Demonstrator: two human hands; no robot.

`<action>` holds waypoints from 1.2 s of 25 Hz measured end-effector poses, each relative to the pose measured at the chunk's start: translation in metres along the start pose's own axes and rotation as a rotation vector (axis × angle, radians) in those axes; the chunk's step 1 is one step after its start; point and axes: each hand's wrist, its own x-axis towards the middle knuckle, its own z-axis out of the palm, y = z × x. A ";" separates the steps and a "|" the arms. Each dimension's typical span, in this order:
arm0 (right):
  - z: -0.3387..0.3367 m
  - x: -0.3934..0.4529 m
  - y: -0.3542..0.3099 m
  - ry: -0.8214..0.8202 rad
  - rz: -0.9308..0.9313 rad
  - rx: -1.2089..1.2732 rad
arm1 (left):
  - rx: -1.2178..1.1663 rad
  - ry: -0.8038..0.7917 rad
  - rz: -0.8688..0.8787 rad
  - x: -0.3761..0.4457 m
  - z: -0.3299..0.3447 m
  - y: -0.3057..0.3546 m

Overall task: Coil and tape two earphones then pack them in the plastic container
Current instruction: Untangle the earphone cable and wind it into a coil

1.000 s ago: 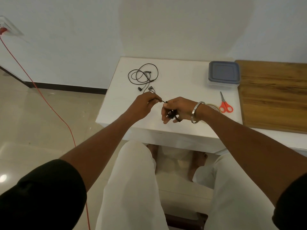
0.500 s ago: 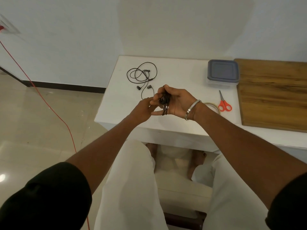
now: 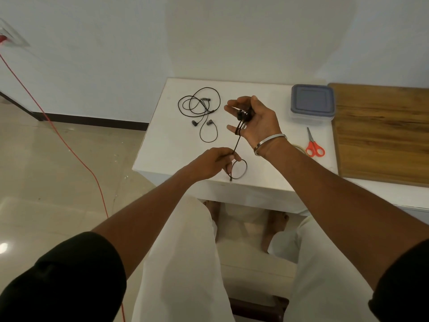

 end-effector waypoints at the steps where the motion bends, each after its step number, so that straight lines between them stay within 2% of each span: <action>1: -0.003 0.001 0.001 0.020 -0.023 -0.062 | 0.000 -0.005 -0.001 -0.001 -0.001 0.001; 4: -0.010 0.000 0.005 0.088 -0.100 -0.268 | -0.014 -0.026 -0.015 -0.004 -0.004 0.006; 7: -0.016 0.000 0.012 0.095 -0.181 -0.525 | -0.096 -0.051 -0.056 -0.007 -0.008 0.012; 9: -0.022 0.002 0.017 0.082 -0.206 -0.667 | -0.068 -0.052 -0.067 -0.008 -0.010 0.014; 14: -0.037 -0.002 0.020 -0.053 -0.183 -1.184 | 0.021 0.023 -0.062 -0.011 -0.020 0.016; 19: -0.052 -0.006 0.021 -0.243 -0.186 -1.556 | 0.057 0.136 -0.061 -0.009 -0.038 0.015; 26: -0.056 -0.005 0.031 -0.319 -0.088 -1.715 | 0.120 0.238 -0.005 -0.005 -0.049 0.013; 30: -0.044 -0.011 0.025 -0.369 0.177 -1.426 | 0.163 0.346 0.069 0.000 -0.054 0.014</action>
